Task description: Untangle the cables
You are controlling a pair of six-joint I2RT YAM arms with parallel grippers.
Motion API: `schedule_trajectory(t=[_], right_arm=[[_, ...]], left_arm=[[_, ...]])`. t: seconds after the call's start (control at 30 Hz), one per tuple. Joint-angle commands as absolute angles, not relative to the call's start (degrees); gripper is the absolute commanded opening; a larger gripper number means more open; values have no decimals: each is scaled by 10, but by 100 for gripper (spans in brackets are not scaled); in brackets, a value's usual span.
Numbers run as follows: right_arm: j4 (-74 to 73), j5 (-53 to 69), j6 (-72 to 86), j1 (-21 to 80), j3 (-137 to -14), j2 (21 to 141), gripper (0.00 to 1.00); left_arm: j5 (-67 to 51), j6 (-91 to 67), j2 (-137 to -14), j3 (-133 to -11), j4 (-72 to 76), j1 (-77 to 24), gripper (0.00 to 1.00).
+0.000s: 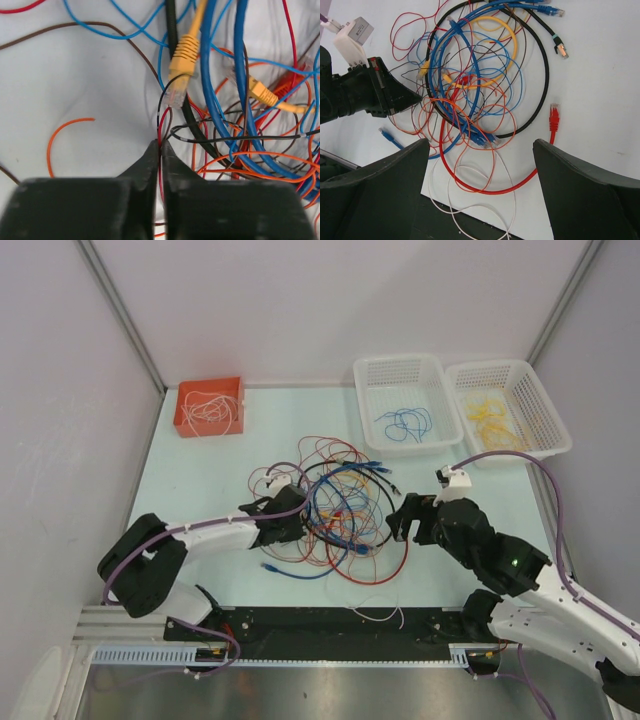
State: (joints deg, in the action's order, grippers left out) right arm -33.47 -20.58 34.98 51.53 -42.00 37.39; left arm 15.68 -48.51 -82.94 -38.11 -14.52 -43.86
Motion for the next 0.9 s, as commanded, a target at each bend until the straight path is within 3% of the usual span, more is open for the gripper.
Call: schedule_trajectory(t=[0.0,0.17,0.5,0.87], right_arm=[[-338,-225,359,518,-421,366,90],[-336,-224,356,518,-422,362,90],[-309,-214,345,519,-422,365,89],[-325,-267,271,518,-515,342,89]], left_arm=[[105,-468,-858,-383,-159,-439,0],[108,-454,-803,-388,-155,-440,0],[139,-310,-533,-524,-157,-439,0],[151,-229,-500,-709,-223,-439,0]])
